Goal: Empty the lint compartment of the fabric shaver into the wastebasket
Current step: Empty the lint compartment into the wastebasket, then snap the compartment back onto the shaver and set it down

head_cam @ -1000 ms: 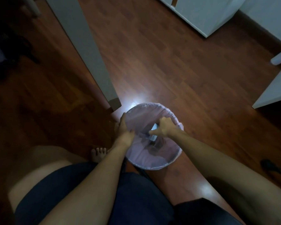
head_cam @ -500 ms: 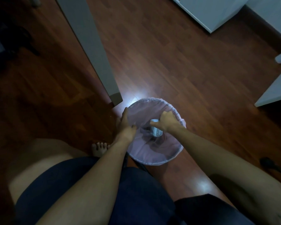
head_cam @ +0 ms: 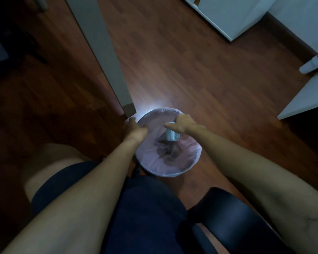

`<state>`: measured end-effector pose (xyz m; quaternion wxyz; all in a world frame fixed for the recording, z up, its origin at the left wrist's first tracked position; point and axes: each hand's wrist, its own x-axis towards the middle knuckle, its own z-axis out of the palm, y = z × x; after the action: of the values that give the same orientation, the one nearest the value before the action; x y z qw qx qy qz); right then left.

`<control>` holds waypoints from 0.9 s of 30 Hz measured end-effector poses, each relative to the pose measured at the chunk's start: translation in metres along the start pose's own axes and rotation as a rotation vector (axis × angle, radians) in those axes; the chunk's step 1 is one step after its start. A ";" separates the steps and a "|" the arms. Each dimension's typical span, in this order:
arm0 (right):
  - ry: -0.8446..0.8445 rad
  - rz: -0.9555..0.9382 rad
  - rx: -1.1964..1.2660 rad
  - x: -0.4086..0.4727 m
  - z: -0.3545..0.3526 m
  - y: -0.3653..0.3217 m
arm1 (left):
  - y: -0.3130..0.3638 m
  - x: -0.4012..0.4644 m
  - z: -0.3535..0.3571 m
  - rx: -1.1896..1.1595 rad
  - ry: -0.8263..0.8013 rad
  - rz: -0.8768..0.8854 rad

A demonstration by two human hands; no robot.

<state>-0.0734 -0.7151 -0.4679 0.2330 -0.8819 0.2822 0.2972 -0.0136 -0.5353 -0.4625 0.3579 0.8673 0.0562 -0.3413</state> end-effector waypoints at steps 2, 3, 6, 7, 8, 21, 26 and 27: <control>-0.008 0.003 0.049 -0.010 -0.016 -0.007 | 0.012 -0.009 -0.011 0.001 -0.001 0.010; -0.015 0.007 0.083 -0.016 -0.023 -0.011 | 0.019 -0.013 -0.018 -0.003 -0.008 0.016; -0.012 0.024 0.209 -0.036 -0.047 -0.024 | 0.034 -0.023 -0.036 0.021 -0.037 0.064; -0.006 0.026 0.263 -0.044 -0.054 -0.028 | 0.039 -0.029 -0.042 0.036 -0.036 0.085; -0.003 0.029 0.320 -0.050 -0.062 -0.032 | 0.046 -0.038 -0.050 0.054 -0.040 0.111; -0.260 -0.281 0.918 -0.167 -0.164 -0.106 | 0.120 -0.158 -0.173 0.171 0.097 0.353; -0.305 -0.461 0.962 -0.221 -0.209 -0.146 | 0.135 -0.206 -0.229 0.155 0.144 0.460; -0.302 -0.493 0.969 -0.231 -0.216 -0.157 | 0.137 -0.215 -0.242 0.138 0.163 0.479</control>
<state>-0.0421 -0.6425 -0.1237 0.7118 -0.6616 0.1354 0.1931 0.0028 -0.4451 -0.1231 0.3625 0.9030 -0.1456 -0.1786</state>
